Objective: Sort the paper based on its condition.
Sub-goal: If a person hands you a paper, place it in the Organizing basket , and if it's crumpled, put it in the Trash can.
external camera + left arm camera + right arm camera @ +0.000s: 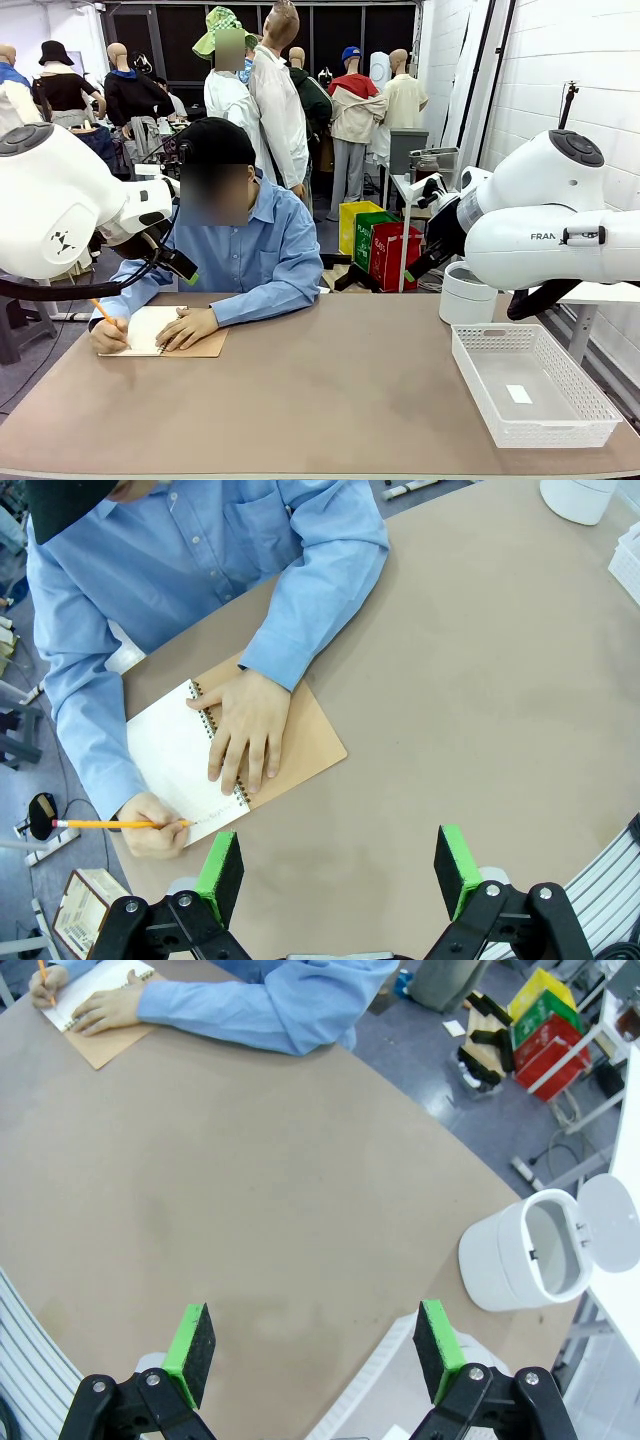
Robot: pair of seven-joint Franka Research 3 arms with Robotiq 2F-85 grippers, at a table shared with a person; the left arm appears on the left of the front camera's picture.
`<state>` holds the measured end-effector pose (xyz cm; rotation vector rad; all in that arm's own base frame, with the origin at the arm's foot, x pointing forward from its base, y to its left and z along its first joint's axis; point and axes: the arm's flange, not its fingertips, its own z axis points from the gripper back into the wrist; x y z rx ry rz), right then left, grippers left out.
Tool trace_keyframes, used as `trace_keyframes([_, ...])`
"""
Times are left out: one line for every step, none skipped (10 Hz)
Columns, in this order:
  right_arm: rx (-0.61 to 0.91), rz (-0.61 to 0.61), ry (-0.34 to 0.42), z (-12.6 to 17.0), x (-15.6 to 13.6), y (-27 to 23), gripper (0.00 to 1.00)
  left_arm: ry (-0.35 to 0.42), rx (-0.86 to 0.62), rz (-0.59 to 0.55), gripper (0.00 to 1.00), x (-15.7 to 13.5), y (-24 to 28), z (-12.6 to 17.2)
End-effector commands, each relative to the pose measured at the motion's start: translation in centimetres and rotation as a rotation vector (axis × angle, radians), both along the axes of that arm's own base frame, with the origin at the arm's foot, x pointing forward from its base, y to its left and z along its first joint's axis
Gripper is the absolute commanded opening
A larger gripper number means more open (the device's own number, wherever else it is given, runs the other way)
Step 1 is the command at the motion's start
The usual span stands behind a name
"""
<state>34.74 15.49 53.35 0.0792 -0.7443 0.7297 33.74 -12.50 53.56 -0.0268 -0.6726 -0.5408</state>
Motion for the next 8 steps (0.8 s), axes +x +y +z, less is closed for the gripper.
trace_keyframes([0.005, 0.002, 0.003, -0.02, 0.04, -0.08, 1.0, 0.006, 0.003, 0.001, 1.0, -0.02, 0.05, -0.11])
trace_keyframes([0.005, 0.002, 0.003, -0.02, 0.04, -0.08, 1.0, 0.006, 0.003, 0.001, 1.0, -0.02, 0.05, -0.11])
trace_keyframes([0.005, 0.002, 0.003, -0.02, 0.04, -0.08, 1.0, 0.006, 0.003, 0.001, 1.0, -0.02, 0.05, -0.11])
trace_keyframes([0.005, 0.002, 0.003, -0.02, 0.04, -0.08, 1.0, 0.006, 0.003, 0.001, 1.0, -0.02, 0.05, -0.11])
trace_keyframes([0.005, 0.002, 0.003, -0.02, 0.04, -0.08, 1.0, 0.006, 0.003, 0.001, 1.0, -0.02, 0.05, -0.11])
trace_keyframes([0.005, 0.002, 0.003, -0.02, 0.04, -0.08, 1.0, 0.006, 0.003, 0.001, 1.0, -0.02, 0.05, -0.11])
trace_keyframes([0.005, 0.002, 0.003, -0.02, 0.04, -0.08, 1.0, 0.006, 0.003, 0.001, 1.0, -0.02, 0.05, -0.11])
trace_keyframes([0.005, 0.002, 0.003, -0.02, 0.04, -0.08, 1.0, 0.006, 0.003, 0.001, 1.0, -0.02, 0.05, -0.11])
